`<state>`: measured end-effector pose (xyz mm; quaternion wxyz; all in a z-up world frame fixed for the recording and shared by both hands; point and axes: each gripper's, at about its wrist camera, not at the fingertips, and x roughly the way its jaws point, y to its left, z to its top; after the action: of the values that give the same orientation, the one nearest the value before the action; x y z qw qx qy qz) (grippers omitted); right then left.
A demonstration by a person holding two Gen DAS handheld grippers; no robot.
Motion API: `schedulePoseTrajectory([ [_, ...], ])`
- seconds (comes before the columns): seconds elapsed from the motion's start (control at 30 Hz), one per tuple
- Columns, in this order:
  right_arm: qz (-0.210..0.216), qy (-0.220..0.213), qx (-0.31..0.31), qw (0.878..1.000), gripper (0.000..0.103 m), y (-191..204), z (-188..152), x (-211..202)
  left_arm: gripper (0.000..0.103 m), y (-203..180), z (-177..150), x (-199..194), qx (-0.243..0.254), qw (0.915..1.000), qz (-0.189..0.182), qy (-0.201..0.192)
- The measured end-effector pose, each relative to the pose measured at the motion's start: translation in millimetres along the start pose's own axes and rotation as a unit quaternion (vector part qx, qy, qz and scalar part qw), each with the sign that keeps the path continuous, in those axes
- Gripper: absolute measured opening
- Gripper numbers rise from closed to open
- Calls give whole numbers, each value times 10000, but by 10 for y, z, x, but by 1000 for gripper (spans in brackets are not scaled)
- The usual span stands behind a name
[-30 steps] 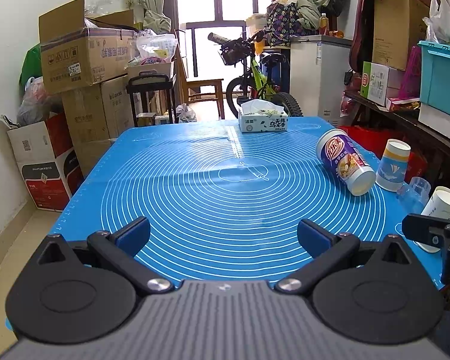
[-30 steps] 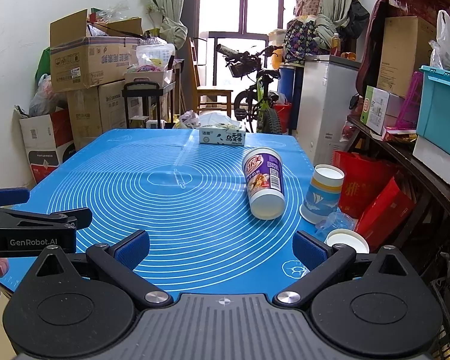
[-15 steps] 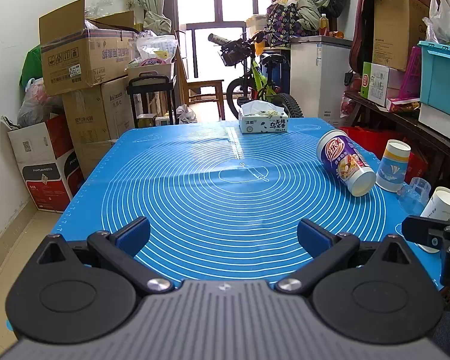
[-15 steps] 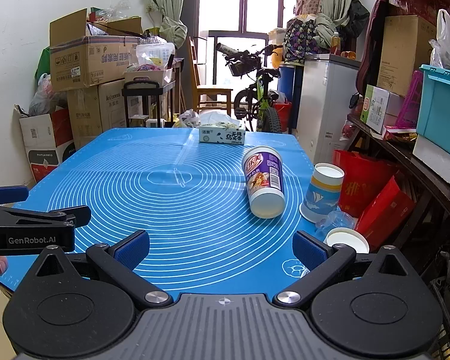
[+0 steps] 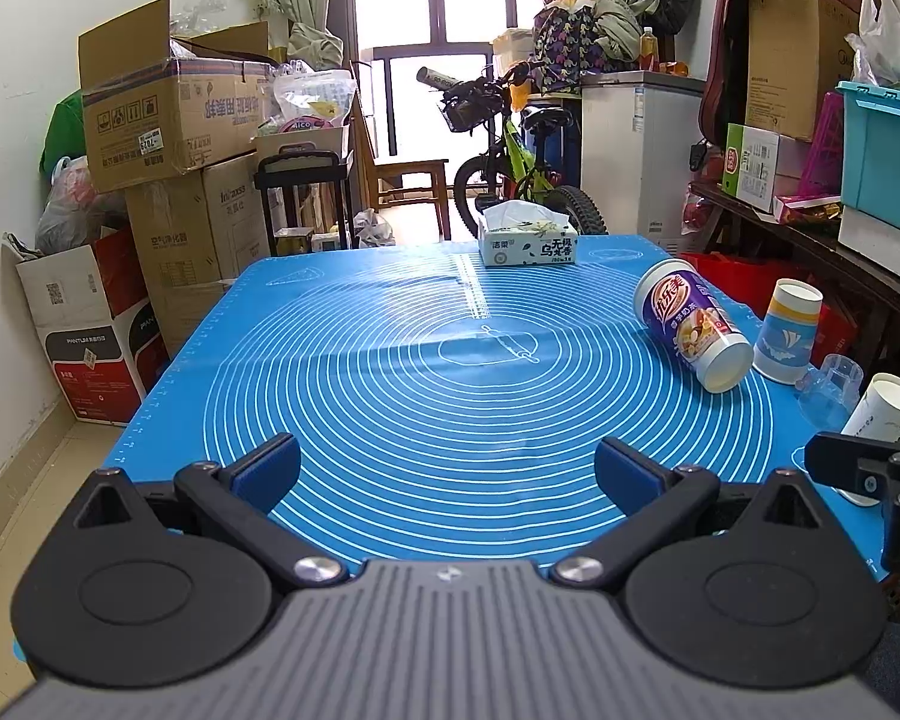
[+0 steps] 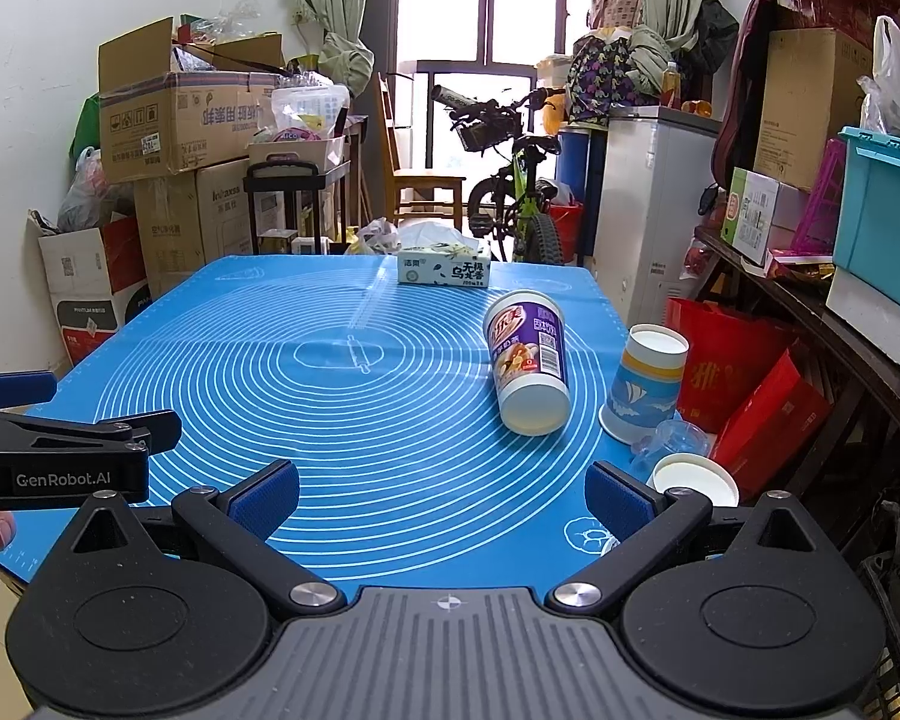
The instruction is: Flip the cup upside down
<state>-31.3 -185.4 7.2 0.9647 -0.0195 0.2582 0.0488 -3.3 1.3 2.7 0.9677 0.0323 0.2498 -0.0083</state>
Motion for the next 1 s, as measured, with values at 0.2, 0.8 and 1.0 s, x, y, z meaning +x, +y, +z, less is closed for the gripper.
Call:
schedulePoseTrajectory([
  [0.2, 0, 1, 2, 10000, 103, 1, 0, 2, 103, -2, -4, 1, 6, 10000, -4, -3],
  [0.8, 120, -163, -31, 9998, 103, -52, -12, 67, 103, 0, 37, 4, 31, 10000, -4, -41],
  [1.0, 265, -469, 80, 9985, 103, -256, 170, 134, 103, -97, 231, 162, 191, 9996, -37, -201],
])
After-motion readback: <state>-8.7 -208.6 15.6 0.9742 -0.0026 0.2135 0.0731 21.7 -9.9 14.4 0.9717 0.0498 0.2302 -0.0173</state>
